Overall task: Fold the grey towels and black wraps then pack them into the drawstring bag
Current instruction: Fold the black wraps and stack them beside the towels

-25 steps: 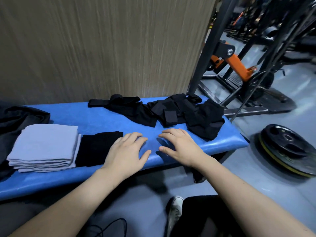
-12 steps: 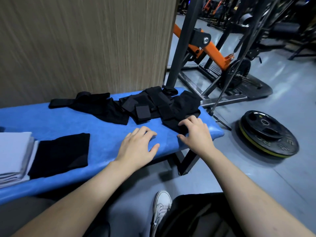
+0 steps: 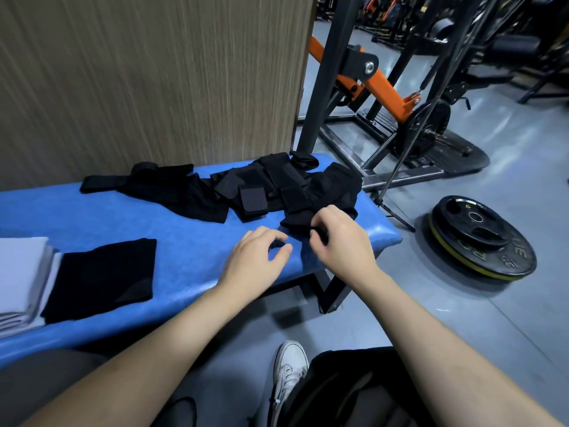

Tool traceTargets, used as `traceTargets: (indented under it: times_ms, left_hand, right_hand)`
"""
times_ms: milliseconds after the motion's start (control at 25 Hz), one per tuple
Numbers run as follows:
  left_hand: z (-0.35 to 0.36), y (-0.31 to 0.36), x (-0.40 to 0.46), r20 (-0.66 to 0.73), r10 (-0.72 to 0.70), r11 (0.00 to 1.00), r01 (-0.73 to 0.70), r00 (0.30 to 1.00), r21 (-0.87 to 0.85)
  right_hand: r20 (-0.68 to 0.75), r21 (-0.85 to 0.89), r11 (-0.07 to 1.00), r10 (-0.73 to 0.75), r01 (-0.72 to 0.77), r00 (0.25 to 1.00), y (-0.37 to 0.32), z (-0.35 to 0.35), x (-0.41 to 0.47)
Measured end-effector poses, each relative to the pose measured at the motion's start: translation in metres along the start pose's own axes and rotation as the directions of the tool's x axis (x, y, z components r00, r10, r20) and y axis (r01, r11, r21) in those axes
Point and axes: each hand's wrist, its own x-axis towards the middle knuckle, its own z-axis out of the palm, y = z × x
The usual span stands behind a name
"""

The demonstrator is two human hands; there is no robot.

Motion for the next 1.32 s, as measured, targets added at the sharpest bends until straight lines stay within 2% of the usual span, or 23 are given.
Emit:
traceTargets:
  times_ms: [120, 200, 240, 320, 480, 560, 720, 800, 1080, 1240, 1320]
  left_hand:
    - [-0.006, 0.004, 0.004, 0.111, -0.201, 0.948, 0.222, 0.973, -0.228]
    - [-0.011, 0.004, 0.004, 0.183, -0.279, 0.857, 0.330, 0.943, -0.395]
    - [-0.012, 0.004, 0.004, 0.218, -0.307, 0.809, 0.375, 0.926, -0.453]
    - [-0.014, 0.002, 0.004, 0.225, -0.346, 0.777, 0.413, 0.911, -0.475]
    - [-0.023, -0.005, 0.002, 0.143, -0.365, 0.801, 0.389, 0.920, -0.454]
    - [-0.030, -0.011, -0.001, 0.112, -0.365, 0.832, 0.378, 0.924, -0.406]
    - [-0.050, -0.019, -0.013, 0.073, -0.331, 0.907, 0.338, 0.941, -0.250]
    - [-0.060, -0.021, -0.020, 0.084, -0.320, 0.919, 0.331, 0.944, -0.215]
    - [-0.085, -0.034, -0.040, 0.024, -0.268, 0.963, 0.268, 0.963, -0.017]
    - [-0.099, -0.049, -0.048, -0.041, -0.203, 0.977, 0.205, 0.978, 0.063]
    - [-0.102, -0.054, -0.051, -0.030, -0.187, 0.976, 0.189, 0.982, 0.108]
  right_hand:
    - [0.071, 0.190, 0.976, -0.122, 0.107, 0.990, -0.017, -0.001, -0.010]
    - [0.135, 0.281, 0.948, -0.194, 0.151, 0.972, -0.025, 0.000, -0.015]
    - [0.160, 0.312, 0.936, -0.221, 0.163, 0.962, -0.027, 0.001, -0.017]
    - [0.198, 0.345, 0.920, -0.262, 0.183, 0.944, -0.033, 0.004, -0.021]
    - [0.228, 0.322, 0.916, -0.320, 0.238, 0.920, -0.039, 0.008, -0.021]
    - [0.237, 0.221, 0.937, -0.321, 0.270, 0.917, -0.036, 0.008, -0.017]
    - [0.348, -0.015, 0.969, -0.226, 0.246, 0.910, -0.026, 0.009, -0.011]
    - [0.353, -0.079, 0.976, -0.165, 0.205, 0.921, -0.027, 0.011, -0.012]
    - [0.193, -0.103, 0.995, 0.027, -0.007, 0.981, -0.045, 0.014, -0.014]
    - [0.186, -0.132, 0.991, 0.004, 0.021, 0.983, -0.040, 0.014, -0.014]
    - [0.194, -0.055, 0.998, 0.020, -0.009, 0.981, -0.042, 0.016, -0.013]
